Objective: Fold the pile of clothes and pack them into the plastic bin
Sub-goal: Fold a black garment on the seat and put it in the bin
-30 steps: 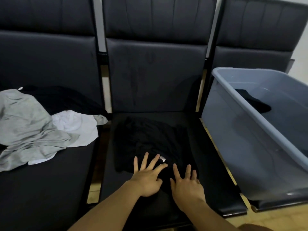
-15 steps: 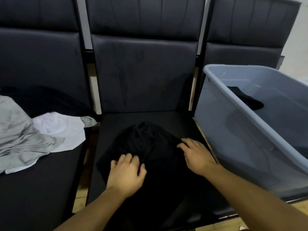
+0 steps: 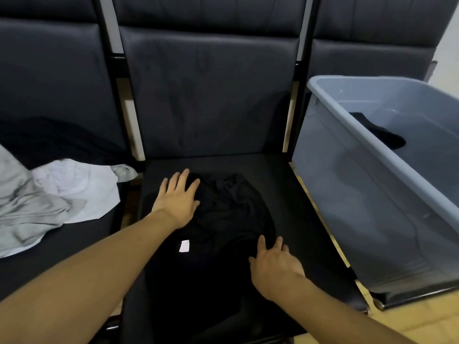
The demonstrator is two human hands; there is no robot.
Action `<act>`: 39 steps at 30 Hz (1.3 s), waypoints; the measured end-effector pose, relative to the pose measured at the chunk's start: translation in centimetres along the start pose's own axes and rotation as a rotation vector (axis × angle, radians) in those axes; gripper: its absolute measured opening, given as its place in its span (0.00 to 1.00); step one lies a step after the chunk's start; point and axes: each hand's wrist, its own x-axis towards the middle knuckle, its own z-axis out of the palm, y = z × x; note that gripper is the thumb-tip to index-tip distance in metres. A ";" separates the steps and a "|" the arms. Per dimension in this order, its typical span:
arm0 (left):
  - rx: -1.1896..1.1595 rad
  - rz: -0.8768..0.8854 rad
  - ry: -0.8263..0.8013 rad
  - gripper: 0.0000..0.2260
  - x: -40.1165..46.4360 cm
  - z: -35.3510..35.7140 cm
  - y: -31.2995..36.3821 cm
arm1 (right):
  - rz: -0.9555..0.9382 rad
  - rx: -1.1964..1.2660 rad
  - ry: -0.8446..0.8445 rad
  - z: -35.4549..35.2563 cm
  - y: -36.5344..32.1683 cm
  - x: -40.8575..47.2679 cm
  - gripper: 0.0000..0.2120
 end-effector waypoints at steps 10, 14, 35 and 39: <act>0.003 0.579 0.053 0.24 -15.1 -1.3 2.7 | -0.598 -0.255 0.119 -1.2 4.8 -4.4 0.26; 0.047 0.611 0.044 0.24 -18.0 -0.2 2.4 | -0.637 -0.315 0.216 -1.0 4.9 -3.3 0.22; -0.581 0.029 -0.100 0.16 -8.3 -6.7 -4.1 | -0.445 0.210 0.460 -12.9 4.0 1.0 0.18; -0.632 -0.142 0.011 0.14 -2.6 -5.3 -6.0 | -0.279 0.199 0.441 -15.5 1.7 6.5 0.23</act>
